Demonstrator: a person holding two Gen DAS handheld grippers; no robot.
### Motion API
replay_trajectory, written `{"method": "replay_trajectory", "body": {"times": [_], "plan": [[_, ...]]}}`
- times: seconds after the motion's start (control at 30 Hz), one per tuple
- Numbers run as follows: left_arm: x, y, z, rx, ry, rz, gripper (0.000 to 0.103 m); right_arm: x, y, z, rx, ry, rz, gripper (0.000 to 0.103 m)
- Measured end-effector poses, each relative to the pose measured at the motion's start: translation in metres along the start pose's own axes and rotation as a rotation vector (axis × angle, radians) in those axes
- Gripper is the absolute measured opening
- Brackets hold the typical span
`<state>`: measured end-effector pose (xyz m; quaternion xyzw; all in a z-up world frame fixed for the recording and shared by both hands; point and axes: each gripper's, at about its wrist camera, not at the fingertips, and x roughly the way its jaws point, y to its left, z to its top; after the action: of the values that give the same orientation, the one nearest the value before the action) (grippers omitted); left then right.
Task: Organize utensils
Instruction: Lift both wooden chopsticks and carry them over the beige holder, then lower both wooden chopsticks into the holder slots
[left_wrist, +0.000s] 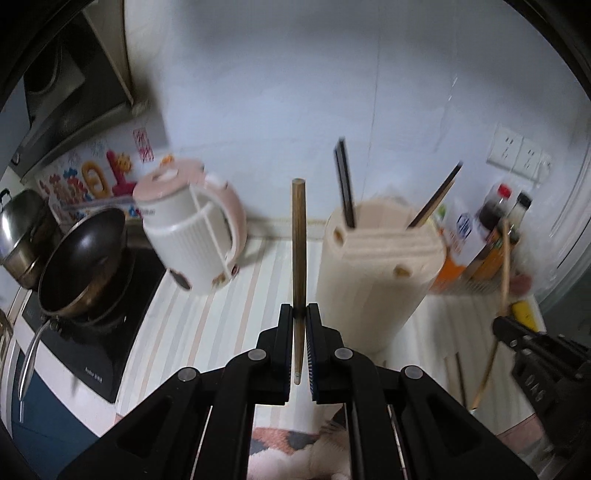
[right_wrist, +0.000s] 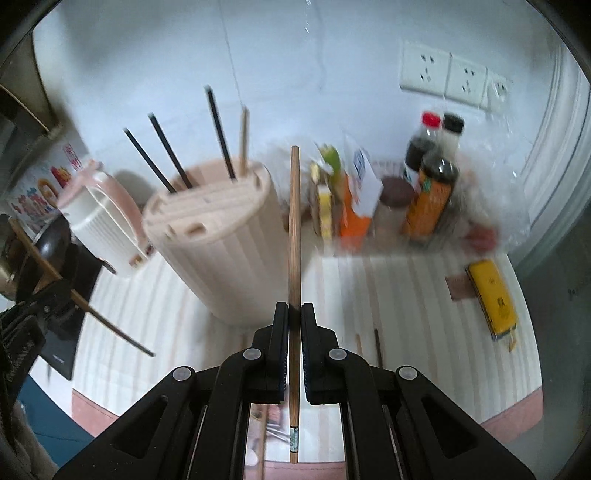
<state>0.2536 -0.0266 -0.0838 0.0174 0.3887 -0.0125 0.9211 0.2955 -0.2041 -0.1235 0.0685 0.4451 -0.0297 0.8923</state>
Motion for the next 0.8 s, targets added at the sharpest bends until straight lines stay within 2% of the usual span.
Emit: {"method": "replay_trajectory", "body": {"times": [0.43, 0.63, 0.8], "plan": [[-0.043, -0.003, 0.057, -0.027, -0.146, -0.071, 0.004, -0.037, 0.024, 0.047, -0.017, -0.113, 0.077, 0.007], [-0.049, 0.003, 0.095, -0.066, -0.205, -0.1, 0.004, -0.051, 0.028, 0.086, 0.018, -0.211, 0.153, 0.007], [-0.048, 0.006, 0.129, -0.079, -0.256, -0.116, 0.004, -0.056, 0.032, 0.123, 0.028, -0.303, 0.184, 0.007]]}}
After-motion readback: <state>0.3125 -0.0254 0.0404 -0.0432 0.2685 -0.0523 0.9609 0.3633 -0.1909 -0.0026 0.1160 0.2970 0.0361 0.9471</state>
